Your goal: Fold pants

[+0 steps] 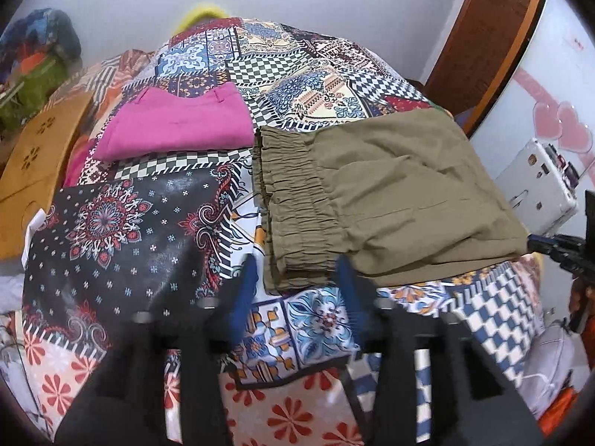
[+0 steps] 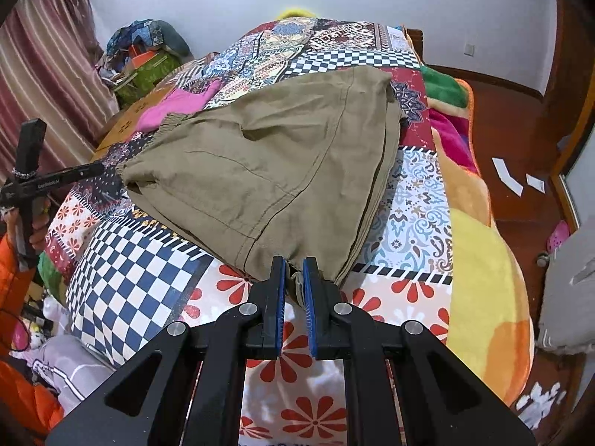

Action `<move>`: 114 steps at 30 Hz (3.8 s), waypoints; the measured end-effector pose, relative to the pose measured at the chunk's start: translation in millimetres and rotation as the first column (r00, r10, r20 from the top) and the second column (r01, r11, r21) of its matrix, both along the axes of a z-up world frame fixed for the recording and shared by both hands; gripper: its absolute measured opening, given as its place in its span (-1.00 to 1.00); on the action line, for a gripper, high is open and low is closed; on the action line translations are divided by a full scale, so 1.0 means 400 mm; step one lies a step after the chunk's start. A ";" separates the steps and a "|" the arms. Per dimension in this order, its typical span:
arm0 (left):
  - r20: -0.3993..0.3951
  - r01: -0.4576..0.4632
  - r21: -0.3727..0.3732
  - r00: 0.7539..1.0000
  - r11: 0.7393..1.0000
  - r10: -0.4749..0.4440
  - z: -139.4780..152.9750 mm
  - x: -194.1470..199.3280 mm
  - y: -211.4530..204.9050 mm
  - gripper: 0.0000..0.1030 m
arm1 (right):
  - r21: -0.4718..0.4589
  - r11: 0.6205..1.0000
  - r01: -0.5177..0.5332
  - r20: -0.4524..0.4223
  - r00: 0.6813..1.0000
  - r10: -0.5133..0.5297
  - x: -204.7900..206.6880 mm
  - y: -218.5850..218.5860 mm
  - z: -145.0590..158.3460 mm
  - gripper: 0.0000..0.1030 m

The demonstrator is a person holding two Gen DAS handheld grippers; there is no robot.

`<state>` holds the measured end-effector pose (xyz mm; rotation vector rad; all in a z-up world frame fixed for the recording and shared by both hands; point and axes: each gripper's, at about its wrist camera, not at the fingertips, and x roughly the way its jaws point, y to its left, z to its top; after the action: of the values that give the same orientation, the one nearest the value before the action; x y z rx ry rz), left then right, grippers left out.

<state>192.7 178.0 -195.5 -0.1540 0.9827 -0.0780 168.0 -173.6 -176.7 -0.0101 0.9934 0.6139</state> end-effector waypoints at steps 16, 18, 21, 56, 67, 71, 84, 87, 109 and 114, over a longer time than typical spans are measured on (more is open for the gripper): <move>-0.039 0.164 -0.193 0.984 0.967 -0.175 -0.104 0.103 -0.017 0.17 | -0.033 0.999 0.024 -0.053 0.998 -0.026 0.015 0.005 -0.034 -0.83; -0.022 0.153 -0.214 0.987 0.965 -0.161 -0.104 0.103 -0.011 0.17 | -0.041 0.999 0.024 -0.055 0.998 -0.026 0.015 0.008 -0.036 -0.83; 0.008 0.136 -0.240 0.990 0.961 -0.138 -0.096 0.101 -0.008 0.17 | -0.060 0.998 0.021 -0.054 0.998 -0.024 0.017 0.014 -0.038 -0.82; -0.050 0.042 -0.152 0.998 0.988 -0.050 -0.022 -0.075 -0.081 -0.75 | -0.222 0.974 0.037 0.027 0.999 -0.032 0.040 0.006 -0.057 -0.83; 0.005 -0.060 -0.032 0.998 0.998 0.060 0.028 -0.112 -0.022 -0.17 | -0.185 0.981 0.055 0.051 0.998 -0.047 0.032 -0.026 0.033 -0.29; 0.055 -0.089 -0.013 0.994 0.996 0.089 0.077 -0.090 0.001 -0.17 | -0.104 0.993 0.063 0.125 0.991 -0.050 0.034 -0.016 0.118 -0.15; -0.062 0.006 0.019 0.998 1.000 -0.005 -0.029 0.251 -0.081 -0.18 | 0.043 0.988 -0.151 0.046 0.988 0.149 0.164 0.296 0.044 -0.09; -0.122 -0.018 0.057 0.992 0.998 0.025 -0.094 0.302 -0.067 -0.26 | 0.006 0.979 -0.203 -0.044 0.978 0.203 0.163 0.337 -0.026 -0.09; -0.038 -0.048 0.033 0.998 0.998 0.049 0.002 0.221 -0.060 -0.09 | -0.018 0.981 -0.193 0.057 0.979 0.193 0.232 0.206 0.124 -0.06; -0.093 0.006 0.011 0.996 1.000 -0.005 -0.049 0.212 -0.126 -0.08 | -0.056 0.971 -0.231 0.042 0.971 0.234 0.373 0.339 0.078 -0.06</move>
<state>277.6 127.8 -215.1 -0.1457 1.0764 -0.0707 317.4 -37.9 -145.4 -0.1874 0.9681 0.7994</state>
